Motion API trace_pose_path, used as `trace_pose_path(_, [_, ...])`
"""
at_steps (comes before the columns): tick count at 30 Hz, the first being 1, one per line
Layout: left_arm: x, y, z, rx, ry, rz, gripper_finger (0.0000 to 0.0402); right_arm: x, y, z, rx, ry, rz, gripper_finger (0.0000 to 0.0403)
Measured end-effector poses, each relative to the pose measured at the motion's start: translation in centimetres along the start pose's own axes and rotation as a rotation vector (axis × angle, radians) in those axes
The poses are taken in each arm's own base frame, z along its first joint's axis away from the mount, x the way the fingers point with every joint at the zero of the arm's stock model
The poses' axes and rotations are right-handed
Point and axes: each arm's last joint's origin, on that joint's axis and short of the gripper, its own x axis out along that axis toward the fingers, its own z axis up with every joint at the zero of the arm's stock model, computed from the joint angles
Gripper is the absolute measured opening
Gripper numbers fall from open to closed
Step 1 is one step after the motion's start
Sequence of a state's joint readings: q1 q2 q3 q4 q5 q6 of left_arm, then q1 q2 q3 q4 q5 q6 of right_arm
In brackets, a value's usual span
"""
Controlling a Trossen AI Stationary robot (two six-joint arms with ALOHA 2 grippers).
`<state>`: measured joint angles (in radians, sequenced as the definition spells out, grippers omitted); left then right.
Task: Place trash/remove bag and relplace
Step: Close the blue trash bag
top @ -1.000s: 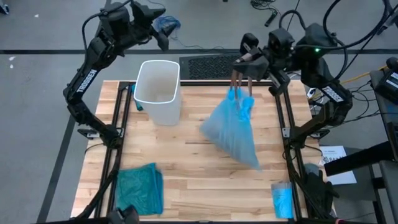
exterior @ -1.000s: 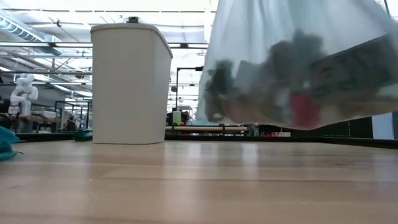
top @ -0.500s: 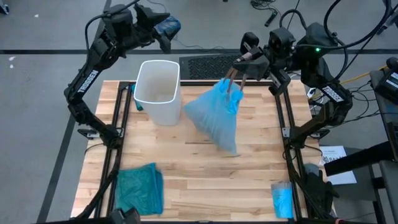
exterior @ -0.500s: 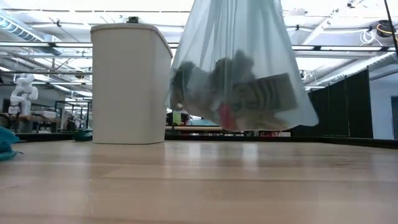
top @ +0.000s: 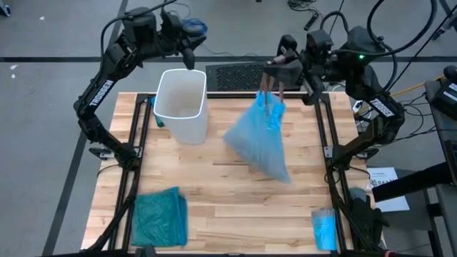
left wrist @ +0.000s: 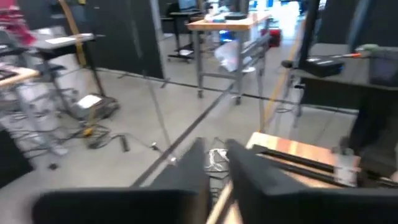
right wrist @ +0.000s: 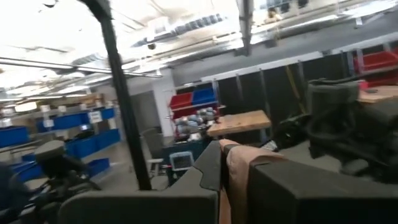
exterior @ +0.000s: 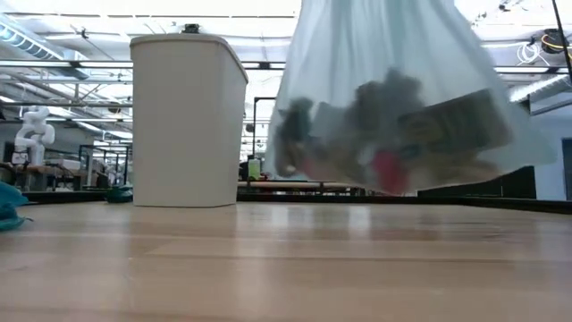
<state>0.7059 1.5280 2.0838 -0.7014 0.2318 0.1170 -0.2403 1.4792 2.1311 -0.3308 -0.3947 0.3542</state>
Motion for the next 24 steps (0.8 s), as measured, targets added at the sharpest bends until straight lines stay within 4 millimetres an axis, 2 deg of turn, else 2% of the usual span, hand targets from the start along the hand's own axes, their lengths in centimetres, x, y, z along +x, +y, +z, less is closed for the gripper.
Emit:
trace_pose_path(3, [0.0, -0.2, 0.0, -0.005, -0.009, -0.056, 0.0012, 0.0, -0.3, -0.2, 0.013, 0.007, -0.062, 0.0000])
trace_pose_path(4, [0.0, -0.2, 0.0, -0.006, -0.008, -0.073, 0.0007, 0.2, -0.2, -0.1, 0.003, -0.005, -0.023, 0.0000])
trace_pose_path(7, [0.0, -0.4, 0.0, -0.008, -0.007, -0.131, 0.0003, 0.7, 0.7, 1.3, -0.076, -0.126, 0.261, 0.0000])
trace_pose_path(8, [0.0, -0.4, -0.1, -0.009, -0.006, -0.144, 0.0002, 0.6, 1.0, 1.6, -0.074, -0.145, 0.306, 0.0000])
trace_pose_path(9, [0.2, -0.4, -0.1, -0.009, -0.004, -0.149, 0.0002, 0.4, 1.0, 1.7, -0.063, -0.142, 0.295, 0.0000])
trace_pose_path(13, [0.6, -0.6, -0.4, -0.016, 0.017, -0.167, 0.0001, 0.0, -0.3, 0.9, 0.009, -0.065, 0.070, 0.0000])
trace_pose_path(17, [0.6, -0.6, -0.5, -0.017, 0.019, -0.177, 0.0001, 1.0, -0.5, 0.4, 0.004, -0.060, 0.149, 0.0000])
trace_pose_path(20, [0.6, -0.6, -0.4, -0.016, 0.018, -0.180, 0.0001, 0.4, -0.5, 0.8, 0.009, -0.066, 0.105, 0.0000])
trace_pose_path(24, [0.6, -0.9, -0.4, -0.016, 0.017, -0.205, 0.0000, 0.6, -0.7, 0.5, 0.012, -0.058, 0.103, 0.0000])
